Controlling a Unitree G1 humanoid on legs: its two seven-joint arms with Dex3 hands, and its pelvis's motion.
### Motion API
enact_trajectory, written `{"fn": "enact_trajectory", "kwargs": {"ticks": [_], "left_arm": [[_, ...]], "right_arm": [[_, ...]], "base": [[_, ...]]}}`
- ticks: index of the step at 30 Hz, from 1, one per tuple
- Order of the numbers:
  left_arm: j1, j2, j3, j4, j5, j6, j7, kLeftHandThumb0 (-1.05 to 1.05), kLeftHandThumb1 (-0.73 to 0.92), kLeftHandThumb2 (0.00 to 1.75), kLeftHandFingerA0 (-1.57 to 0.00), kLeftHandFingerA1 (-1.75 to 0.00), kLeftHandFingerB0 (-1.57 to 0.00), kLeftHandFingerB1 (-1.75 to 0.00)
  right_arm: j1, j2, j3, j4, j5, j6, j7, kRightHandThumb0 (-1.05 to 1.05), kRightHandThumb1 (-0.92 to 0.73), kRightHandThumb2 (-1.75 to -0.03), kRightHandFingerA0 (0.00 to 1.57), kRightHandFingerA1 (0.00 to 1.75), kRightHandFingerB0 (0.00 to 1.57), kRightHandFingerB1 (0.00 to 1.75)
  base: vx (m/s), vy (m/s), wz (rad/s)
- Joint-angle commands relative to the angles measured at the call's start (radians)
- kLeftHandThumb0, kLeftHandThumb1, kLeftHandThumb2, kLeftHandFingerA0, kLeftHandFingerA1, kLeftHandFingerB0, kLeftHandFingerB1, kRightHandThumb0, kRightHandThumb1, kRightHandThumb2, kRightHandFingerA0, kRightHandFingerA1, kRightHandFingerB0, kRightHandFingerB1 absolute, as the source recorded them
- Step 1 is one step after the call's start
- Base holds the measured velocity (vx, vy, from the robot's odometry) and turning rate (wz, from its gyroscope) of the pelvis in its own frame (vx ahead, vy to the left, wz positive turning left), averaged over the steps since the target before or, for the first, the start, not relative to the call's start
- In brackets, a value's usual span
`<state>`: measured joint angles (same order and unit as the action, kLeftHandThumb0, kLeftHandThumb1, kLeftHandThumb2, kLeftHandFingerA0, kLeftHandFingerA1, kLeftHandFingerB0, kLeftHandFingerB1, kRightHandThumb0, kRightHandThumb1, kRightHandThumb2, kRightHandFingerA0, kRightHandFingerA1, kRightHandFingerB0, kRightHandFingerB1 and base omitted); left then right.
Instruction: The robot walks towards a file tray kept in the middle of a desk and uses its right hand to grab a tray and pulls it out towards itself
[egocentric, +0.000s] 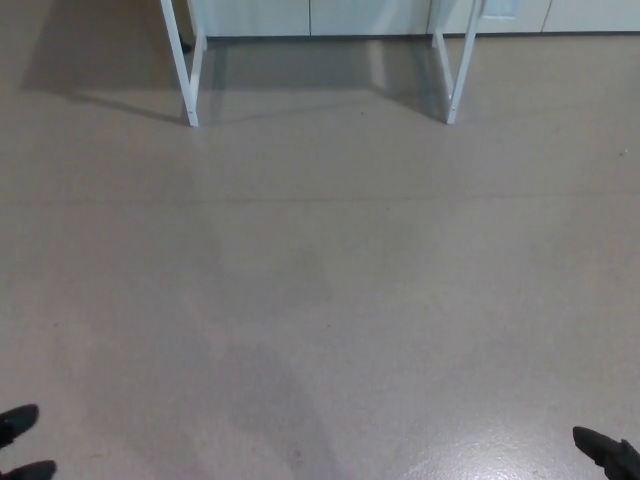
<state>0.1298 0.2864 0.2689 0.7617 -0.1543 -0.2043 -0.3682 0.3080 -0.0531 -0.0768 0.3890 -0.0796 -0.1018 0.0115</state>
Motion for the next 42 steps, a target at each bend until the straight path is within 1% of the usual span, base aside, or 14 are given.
{"fn": "enact_trajectory", "kwargs": {"ticks": [1, 4, 6, 7, 19, 20, 22, 24, 26, 27, 28, 36, 37, 42], "left_arm": [[0.012, 0.029, -0.027, 0.007, 0.034, -0.073, -0.006, -0.41, 0.30, 0.60, -0.41, -0.50, -0.28, -0.42], [-0.010, 0.021, -0.039, 0.032, 0.044, -0.072, 0.014, -0.40, 0.30, 0.60, -0.42, -0.50, -0.29, -0.43], [-0.013, 0.025, -0.047, 0.047, 0.053, -0.081, 0.018, -0.43, 0.30, 0.61, -0.42, -0.51, -0.28, -0.44], [-0.015, 0.027, -0.049, 0.053, 0.056, -0.087, 0.019, -0.42, 0.30, 0.61, -0.43, -0.51, -0.28, -0.45], [0.024, 0.064, -0.026, 0.062, 0.033, -0.139, 0.004, -0.33, 0.34, 0.50, -0.47, -0.47, -0.32, -0.39], [0.033, 0.070, -0.024, 0.057, 0.033, -0.140, 0.002, -0.34, 0.34, 0.50, -0.47, -0.47, -0.32, -0.39], [0.033, 0.079, -0.019, 0.066, 0.031, -0.146, -0.007, -0.37, 0.34, 0.50, -0.47, -0.46, -0.32, -0.39], [0.037, 0.089, -0.017, 0.067, 0.034, -0.153, -0.008, -0.37, 0.34, 0.50, -0.47, -0.46, -0.31, -0.39], [0.038, 0.095, -0.014, 0.067, 0.028, -0.156, -0.017, -0.36, 0.35, 0.50, -0.44, -0.47, -0.29, -0.39], [0.047, 0.096, -0.009, 0.067, 0.023, -0.160, -0.018, -0.40, 0.30, 0.60, -0.42, -0.52, -0.27, -0.45], [0.058, 0.095, -0.001, 0.067, 0.016, -0.163, -0.022, -0.39, 0.31, 0.60, -0.41, -0.52, -0.27, -0.45], [0.050, 0.105, 0.014, 0.091, 0.012, -0.173, -0.037, -0.36, 0.32, 0.59, -0.39, -0.52, -0.25, -0.45], [0.049, 0.106, 0.015, 0.094, 0.014, -0.175, -0.035, -0.36, 0.33, 0.59, -0.39, -0.52, -0.25, -0.45], [0.020, 0.112, 0.008, 0.122, 0.026, -0.170, -0.024, -0.37, 0.31, 0.59, -0.42, -0.53, -0.27, -0.45]], "right_arm": [[0.005, -0.025, -0.001, 0.015, -0.003, -0.060, -0.007, -0.31, -0.52, -1.03, 0.28, 0.66, 0.09, 0.54], [0.000, -0.027, -0.005, 0.019, 0.004, -0.065, -0.006, -0.32, -0.52, -1.03, 0.30, 0.67, 0.09, 0.54], [0.007, -0.027, -0.001, 0.014, 0.002, -0.066, -0.008, -0.32, -0.66, -0.78, 0.31, 0.76, 0.13, 0.52], [0.009, -0.027, 0.002, 0.017, 0.001, -0.075, -0.004, -0.31, -0.52, -1.03, 0.31, 0.68, 0.09, 0.54], [-0.011, -0.014, 0.039, 0.067, -0.010, -0.092, -0.020, -0.29, -0.50, -1.02, 0.34, 0.71, 0.14, 0.57], [-0.007, -0.014, 0.046, 0.078, -0.016, -0.108, -0.023, -0.30, -0.64, -0.77, 0.32, 0.84, 0.16, 0.57], [-0.011, -0.015, 0.053, 0.093, -0.018, -0.114, -0.023, -0.30, -0.50, -1.02, 0.35, 0.72, 0.14, 0.57], [-0.018, -0.011, 0.057, 0.098, -0.015, -0.104, -0.026, -0.31, -0.64, -0.75, 0.32, 0.85, 0.16, 0.55], [-0.021, -0.008, 0.058, 0.098, -0.015, -0.096, -0.030, -0.29, -0.49, -1.01, 0.35, 0.72, 0.13, 0.57], [-0.014, -0.007, 0.061, 0.099, -0.016, -0.100, -0.029, -0.31, -0.64, -0.74, 0.32, 0.86, 0.16, 0.55], [-0.008, -0.008, 0.064, 0.105, -0.017, -0.109, -0.025, -0.29, -0.49, -1.00, 0.34, 0.71, 0.12, 0.56], [-0.018, -0.021, 0.081, 0.121, -0.026, -0.113, -0.024, -0.30, -0.50, -1.01, 0.33, 0.69, 0.11, 0.55], [-0.019, -0.019, 0.076, 0.127, -0.013, -0.120, -0.014, -0.29, -0.65, -0.74, 0.32, 0.77, 0.14, 0.52], [-0.046, -0.011, 0.072, 0.132, -0.010, -0.096, -0.018, -0.28, -0.51, -1.02, 0.37, 0.72, 0.14, 0.56]], "base": [[0.00, 0.000, 0.00], [0.00, 0.000, 0.00], [0.00, 0.000, 0.00], [0.00, 0.000, 0.00], [0.00, 0.000, 0.00], [0.00, 0.000, 0.00], [0.00, 0.000, 0.00], [0.04, -0.058, 0.01], [-0.04, 0.003, -0.01], [-0.09, -0.012, 0.31], [-0.10, -0.014, 0.34], [0.03, 0.091, -0.09], [0.18, 0.505, 0.11], [0.16, 0.277, -0.05]]}}
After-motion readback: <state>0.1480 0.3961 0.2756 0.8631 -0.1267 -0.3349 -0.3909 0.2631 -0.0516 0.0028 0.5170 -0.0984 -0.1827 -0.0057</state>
